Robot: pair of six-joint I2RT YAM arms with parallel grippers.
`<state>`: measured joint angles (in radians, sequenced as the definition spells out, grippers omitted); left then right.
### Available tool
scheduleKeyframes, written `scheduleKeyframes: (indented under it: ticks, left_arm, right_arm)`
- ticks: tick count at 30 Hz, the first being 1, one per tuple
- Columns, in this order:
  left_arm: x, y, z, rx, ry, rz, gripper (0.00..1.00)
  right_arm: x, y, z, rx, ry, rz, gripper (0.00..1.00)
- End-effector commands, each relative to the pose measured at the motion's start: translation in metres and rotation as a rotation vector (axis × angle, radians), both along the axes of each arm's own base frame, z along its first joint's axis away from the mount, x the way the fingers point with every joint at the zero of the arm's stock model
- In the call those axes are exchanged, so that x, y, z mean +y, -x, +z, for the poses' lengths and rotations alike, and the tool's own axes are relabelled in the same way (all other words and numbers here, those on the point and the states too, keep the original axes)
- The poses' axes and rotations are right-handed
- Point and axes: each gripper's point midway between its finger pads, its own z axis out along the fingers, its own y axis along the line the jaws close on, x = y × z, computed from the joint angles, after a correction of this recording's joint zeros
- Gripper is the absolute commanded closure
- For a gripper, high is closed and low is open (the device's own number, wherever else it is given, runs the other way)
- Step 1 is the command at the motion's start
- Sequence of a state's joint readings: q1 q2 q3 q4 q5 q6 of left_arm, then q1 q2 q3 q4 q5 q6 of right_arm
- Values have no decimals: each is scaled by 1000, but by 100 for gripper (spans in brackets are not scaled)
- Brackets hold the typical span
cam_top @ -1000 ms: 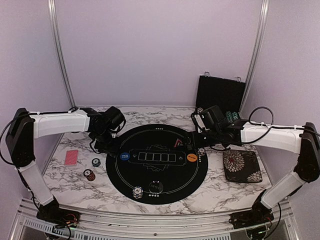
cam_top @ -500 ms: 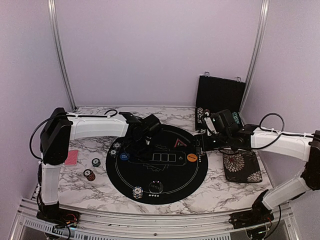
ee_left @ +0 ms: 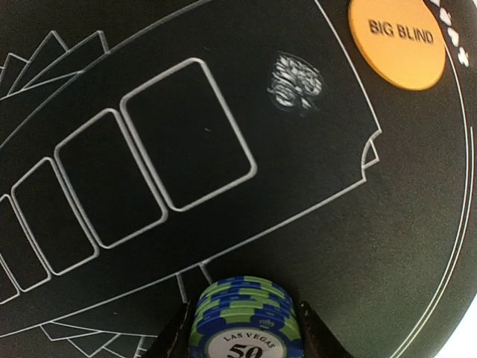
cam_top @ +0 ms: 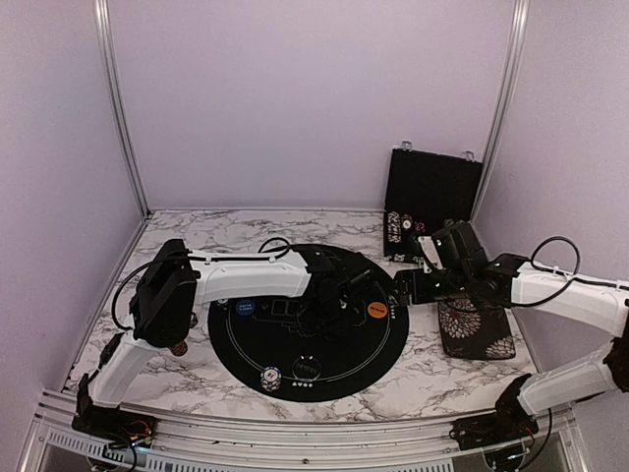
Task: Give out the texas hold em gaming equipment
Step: Place the poker chips pile on the poker table mat.
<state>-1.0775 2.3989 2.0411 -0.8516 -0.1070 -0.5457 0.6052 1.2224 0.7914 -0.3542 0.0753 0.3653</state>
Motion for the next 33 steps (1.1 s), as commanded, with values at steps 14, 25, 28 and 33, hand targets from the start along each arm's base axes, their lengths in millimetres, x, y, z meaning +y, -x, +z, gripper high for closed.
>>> scheduleKeyframes:
  ticks: [14, 25, 28, 33]
  left_arm:
    - [-5, 16, -5, 24, -36, -17, 42]
    - [-13, 4, 50, -42, 68, -27, 23]
    - [-6, -1, 66, -58, 93, -18, 20]
    - [22, -16, 94, -94, 155, 31, 16]
  right_arm:
    - [-10, 3, 8, -12, 4, -17, 11]
    - [-11, -1, 13, -14, 16, -28, 11]
    - [-8, -2, 13, -6, 15, -24, 11]
    - [3, -5, 12, 6, 22, -9, 11]
